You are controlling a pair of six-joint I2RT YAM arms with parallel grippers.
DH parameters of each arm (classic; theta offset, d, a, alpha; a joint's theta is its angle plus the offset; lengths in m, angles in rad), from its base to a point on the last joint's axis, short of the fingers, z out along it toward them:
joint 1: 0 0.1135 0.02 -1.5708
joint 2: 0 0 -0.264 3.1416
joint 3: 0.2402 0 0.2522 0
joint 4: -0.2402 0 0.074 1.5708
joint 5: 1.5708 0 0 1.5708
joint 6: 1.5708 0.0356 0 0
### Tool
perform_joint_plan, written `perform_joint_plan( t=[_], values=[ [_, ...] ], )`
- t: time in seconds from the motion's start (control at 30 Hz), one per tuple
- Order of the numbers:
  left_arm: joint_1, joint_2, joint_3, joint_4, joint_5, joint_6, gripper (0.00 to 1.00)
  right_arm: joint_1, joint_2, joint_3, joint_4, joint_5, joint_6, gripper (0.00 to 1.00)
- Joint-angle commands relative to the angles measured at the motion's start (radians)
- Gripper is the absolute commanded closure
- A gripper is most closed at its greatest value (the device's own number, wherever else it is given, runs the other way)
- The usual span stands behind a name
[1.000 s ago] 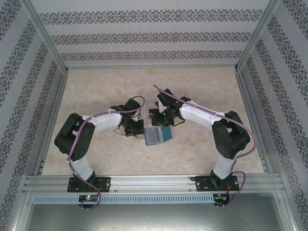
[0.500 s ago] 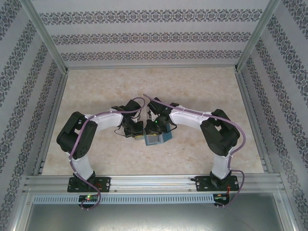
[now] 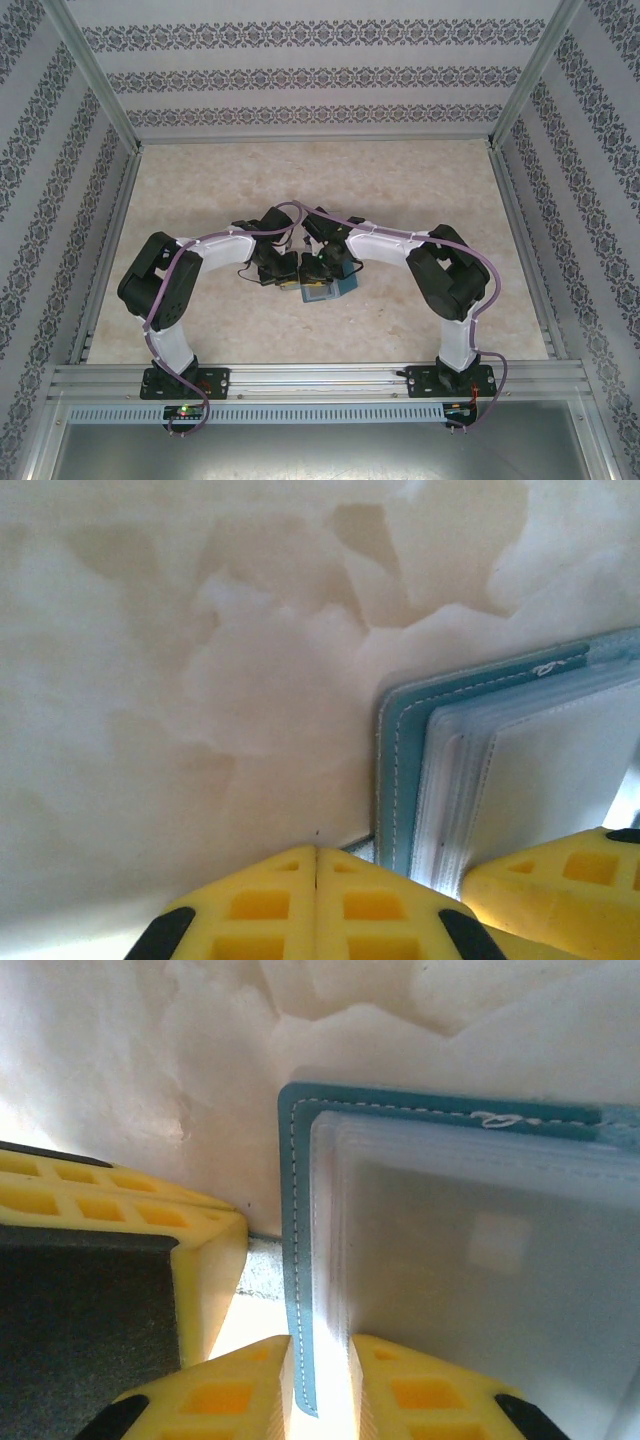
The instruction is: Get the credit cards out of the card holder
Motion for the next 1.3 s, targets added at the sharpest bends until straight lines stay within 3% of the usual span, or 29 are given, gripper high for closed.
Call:
perform_joint_plan(
  t=[0.0,1.27],
  values=[
    [-0.010,0.018,-0.017,-0.016,-0.020,0.021,0.99,0.012,0.009,0.009,-0.040,0.047,0.006,0.75],
    [-0.010,0.046,0.010,-0.011,0.009,0.020,0.99,0.017,-0.024,0.163,-0.427,0.428,-0.104,0.43]
  ],
)
